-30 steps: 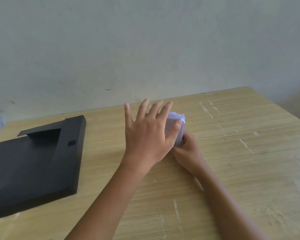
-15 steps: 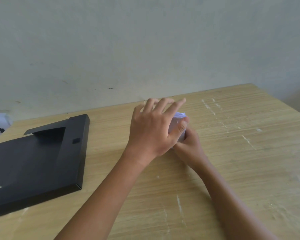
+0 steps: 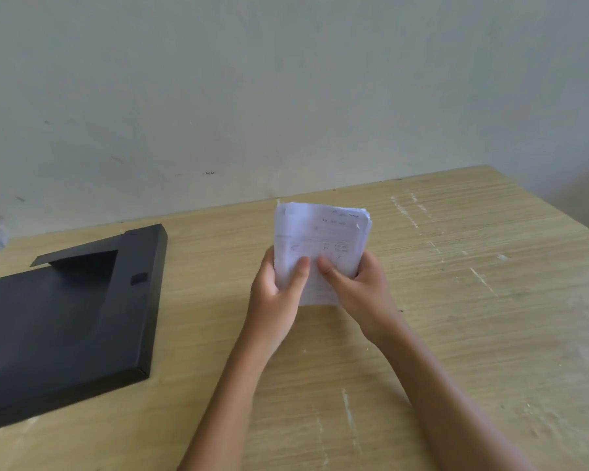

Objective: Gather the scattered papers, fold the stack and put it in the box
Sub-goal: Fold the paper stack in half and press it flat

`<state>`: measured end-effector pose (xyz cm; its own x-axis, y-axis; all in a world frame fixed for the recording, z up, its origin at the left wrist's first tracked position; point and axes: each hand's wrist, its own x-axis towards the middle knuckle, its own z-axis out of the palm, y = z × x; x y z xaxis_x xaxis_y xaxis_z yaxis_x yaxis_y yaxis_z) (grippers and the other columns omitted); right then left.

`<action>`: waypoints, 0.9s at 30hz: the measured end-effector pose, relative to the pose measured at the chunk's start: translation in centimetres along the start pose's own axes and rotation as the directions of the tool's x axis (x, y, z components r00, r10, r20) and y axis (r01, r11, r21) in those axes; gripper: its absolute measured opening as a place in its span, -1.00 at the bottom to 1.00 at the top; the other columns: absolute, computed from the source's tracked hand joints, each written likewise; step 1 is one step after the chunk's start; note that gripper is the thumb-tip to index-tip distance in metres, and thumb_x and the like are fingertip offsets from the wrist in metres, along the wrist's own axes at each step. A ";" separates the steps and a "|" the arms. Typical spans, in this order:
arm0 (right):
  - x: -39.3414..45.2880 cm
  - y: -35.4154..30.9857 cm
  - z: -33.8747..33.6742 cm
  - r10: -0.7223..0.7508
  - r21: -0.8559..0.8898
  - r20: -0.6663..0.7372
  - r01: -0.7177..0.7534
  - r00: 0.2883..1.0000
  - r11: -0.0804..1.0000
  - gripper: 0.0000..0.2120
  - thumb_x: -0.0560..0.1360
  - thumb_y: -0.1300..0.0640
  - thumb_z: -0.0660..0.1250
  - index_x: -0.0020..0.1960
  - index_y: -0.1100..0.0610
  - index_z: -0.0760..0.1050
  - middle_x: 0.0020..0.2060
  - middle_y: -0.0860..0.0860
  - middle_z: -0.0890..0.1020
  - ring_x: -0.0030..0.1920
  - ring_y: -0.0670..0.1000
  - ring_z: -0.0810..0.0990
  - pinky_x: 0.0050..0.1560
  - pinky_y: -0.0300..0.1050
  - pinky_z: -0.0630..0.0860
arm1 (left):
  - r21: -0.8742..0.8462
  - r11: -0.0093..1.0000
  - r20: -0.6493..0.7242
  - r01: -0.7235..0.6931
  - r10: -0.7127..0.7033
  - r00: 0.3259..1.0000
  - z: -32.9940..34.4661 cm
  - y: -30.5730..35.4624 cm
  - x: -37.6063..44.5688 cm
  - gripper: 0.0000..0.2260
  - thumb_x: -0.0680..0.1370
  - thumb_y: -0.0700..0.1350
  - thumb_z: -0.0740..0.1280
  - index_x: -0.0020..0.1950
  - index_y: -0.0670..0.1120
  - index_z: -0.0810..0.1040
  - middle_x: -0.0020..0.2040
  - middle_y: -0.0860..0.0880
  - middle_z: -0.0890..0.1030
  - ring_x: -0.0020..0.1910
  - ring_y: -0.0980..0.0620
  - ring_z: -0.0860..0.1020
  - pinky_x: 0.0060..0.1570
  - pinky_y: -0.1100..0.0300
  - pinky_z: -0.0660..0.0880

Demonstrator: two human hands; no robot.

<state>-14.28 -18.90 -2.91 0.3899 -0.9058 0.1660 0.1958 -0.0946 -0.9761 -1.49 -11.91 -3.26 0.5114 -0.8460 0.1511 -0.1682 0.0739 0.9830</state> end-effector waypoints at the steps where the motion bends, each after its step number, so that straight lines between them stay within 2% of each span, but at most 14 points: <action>1: 0.0 0.0 0.0 -0.006 -0.038 0.000 0.006 1.000 0.999 -0.87 0.52 0.20 0.46 0.05 0.07 0.63 -0.04 0.05 0.75 -0.02 0.03 0.74 0.00 0.06 0.69 | -0.016 1.000 -0.013 0.005 -0.005 1.000 -0.1 -0.3 0.0 -0.84 0.62 -0.04 0.43 0.20 0.03 0.59 0.03 0.09 0.72 0.00 0.22 0.68 0.00 0.27 0.54; 4: -0.1 -0.1 -0.1 0.012 -0.076 0.030 -0.009 0.999 0.997 -0.79 0.47 0.17 0.51 0.09 0.05 0.62 0.00 0.05 0.74 0.03 0.05 0.73 0.07 0.22 0.65 | -0.104 0.994 -0.009 0.026 -0.027 1.000 -1.1 -0.2 0.1 -0.84 0.54 -0.12 0.50 0.10 0.00 0.64 -0.02 0.04 0.76 -0.05 0.15 0.71 -0.10 0.27 0.59; 6: 0.0 -0.5 -0.5 -0.004 -0.115 0.075 0.012 0.997 0.993 -0.57 0.41 0.10 0.57 0.23 -0.02 0.55 0.10 -0.01 0.70 0.10 -0.01 0.69 0.11 0.16 0.65 | -0.109 0.994 -0.023 -0.005 0.002 1.000 -2.3 1.0 0.1 -0.79 0.48 -0.09 0.53 0.09 0.02 0.64 -0.01 0.00 0.77 -0.06 0.07 0.73 -0.11 0.19 0.62; 7: 0.1 -0.7 -0.9 -0.048 -0.164 0.066 0.058 0.997 0.985 -0.38 0.35 0.04 0.61 0.34 -0.08 0.46 0.18 -0.06 0.65 0.17 -0.06 0.65 0.14 0.08 0.65 | -0.041 0.998 -0.036 -0.049 0.048 0.998 -3.1 1.6 0.1 -0.78 0.47 -0.07 0.54 0.09 0.05 0.65 -0.02 0.01 0.77 -0.08 0.05 0.73 -0.12 0.15 0.62; 9: 0.1 -1.5 -1.6 -0.197 -0.290 -0.016 0.184 0.980 0.939 0.02 0.20 -0.11 0.65 0.53 -0.16 0.20 0.36 -0.09 0.47 0.30 -0.12 0.52 0.25 -0.08 0.55 | 0.229 0.956 -0.011 -0.183 0.190 0.982 -5.0 2.9 0.1 -0.84 0.51 -0.04 0.55 0.06 0.11 0.67 -0.11 0.07 0.74 -0.17 0.03 0.69 -0.18 0.14 0.58; 11: 0.1 -1.9 -1.9 -0.321 -0.354 -0.013 0.296 0.947 0.887 0.19 0.15 -0.15 0.66 0.60 -0.10 0.05 0.46 -0.09 0.36 0.40 -0.12 0.42 0.33 -0.13 0.43 | 0.504 0.807 0.108 -0.308 0.295 0.949 -6.0 3.9 -0.1 -0.88 0.53 -0.05 0.53 0.03 0.15 0.69 -0.19 0.14 0.70 -0.23 0.09 0.62 -0.24 0.18 0.50; 13: -0.1 -2.2 -1.4 -0.310 -0.339 0.065 0.313 0.949 0.887 0.08 0.21 -0.07 0.65 0.58 -0.06 0.15 0.41 -0.11 0.45 0.39 -0.15 0.44 0.35 -0.18 0.40 | 0.563 0.732 0.224 -0.384 0.311 0.923 -5.6 4.5 -0.3 -0.82 0.51 -0.11 0.53 0.01 0.18 0.72 -0.18 0.19 0.70 -0.17 0.12 0.64 -0.19 0.17 0.51; 15: -0.2 -1.9 -0.8 -0.247 -0.361 0.131 0.278 0.960 0.890 -0.31 0.32 0.04 0.62 0.40 -0.05 0.44 0.18 -0.16 0.64 0.22 -0.16 0.58 0.23 -0.21 0.45 | 0.524 0.739 0.276 -0.423 0.322 0.905 -4.5 4.3 -0.5 -0.80 0.48 -0.13 0.56 -0.01 0.18 0.75 -0.19 0.19 0.70 -0.15 0.11 0.65 -0.18 0.18 0.52; 17: -0.2 -1.7 -0.6 -0.222 -0.355 0.132 0.255 0.966 0.899 -0.74 0.41 0.14 0.56 0.08 0.04 0.65 -0.08 -0.11 0.72 0.00 -0.11 0.66 0.09 -0.12 0.52 | 0.478 0.780 0.190 -0.404 0.357 0.914 -3.9 3.7 -0.4 -0.78 0.42 -0.09 0.62 0.02 0.15 0.75 -0.17 0.19 0.71 -0.14 0.12 0.66 -0.15 0.19 0.56; 18: -0.2 -1.6 -0.6 -0.214 -0.303 0.109 0.238 0.971 0.923 -0.87 0.42 0.19 0.55 -0.04 0.09 0.67 -0.16 -0.06 0.73 -0.07 -0.06 0.68 0.02 -0.11 0.55 | 0.436 0.825 0.100 -0.359 0.352 0.931 -3.8 3.4 -0.3 -0.71 0.38 -0.05 0.66 0.05 0.14 0.74 -0.15 0.19 0.71 -0.12 0.15 0.66 -0.13 0.25 0.57; 20: -0.2 -1.4 -0.7 -0.208 -0.198 0.031 0.210 0.978 0.957 -0.92 0.42 0.22 0.55 -0.11 0.15 0.67 -0.21 0.02 0.72 -0.15 -0.01 0.68 -0.10 -0.13 0.58 | 0.309 0.921 -0.061 -0.235 0.266 0.962 -3.7 2.4 -0.2 -0.58 0.32 0.00 0.68 0.12 0.18 0.66 -0.06 0.21 0.70 -0.14 0.21 0.63 -0.12 0.33 0.55; 23: -0.2 -1.4 -0.7 -0.170 -0.089 -0.053 0.165 0.984 0.982 -0.83 0.38 0.21 0.59 -0.09 0.17 0.64 -0.20 0.07 0.73 -0.18 0.00 0.70 -0.21 -0.13 0.62 | 0.041 0.998 -0.085 -0.045 0.048 0.995 -3.1 0.8 -0.3 -0.64 0.36 0.02 0.61 0.11 0.10 0.62 0.03 0.12 0.74 -0.06 0.16 0.70 -0.06 0.18 0.59; 25: -0.2 -1.2 -0.7 -0.119 -0.073 -0.031 0.117 0.992 0.990 -0.75 0.35 0.20 0.61 -0.02 0.12 0.63 -0.15 0.03 0.74 -0.12 -0.04 0.73 -0.19 -0.18 0.63 | -0.017 1.000 -0.090 -0.002 0.001 0.996 -2.8 0.0 -0.2 -0.73 0.42 -0.04 0.57 0.07 0.06 0.62 0.00 0.09 0.75 0.00 0.16 0.72 -0.01 0.20 0.60; 27: 0.0 -0.8 -1.2 -0.058 -0.101 0.008 0.059 0.998 0.993 -0.67 0.33 0.18 0.62 0.04 0.04 0.62 -0.07 0.03 0.74 -0.04 -0.01 0.74 -0.09 -0.06 0.68 | -0.032 0.999 -0.109 -0.030 0.026 0.994 -2.6 -0.2 -0.2 -0.78 0.49 -0.16 0.55 0.06 0.06 0.63 -0.05 0.14 0.75 -0.02 0.19 0.71 -0.04 0.28 0.60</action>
<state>-15.50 -19.27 -2.26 0.3853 -0.8953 0.2237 0.1261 -0.1891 -0.9738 0.65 -10.41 -3.17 0.5958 -0.7809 0.1875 -0.1566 0.1160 0.9808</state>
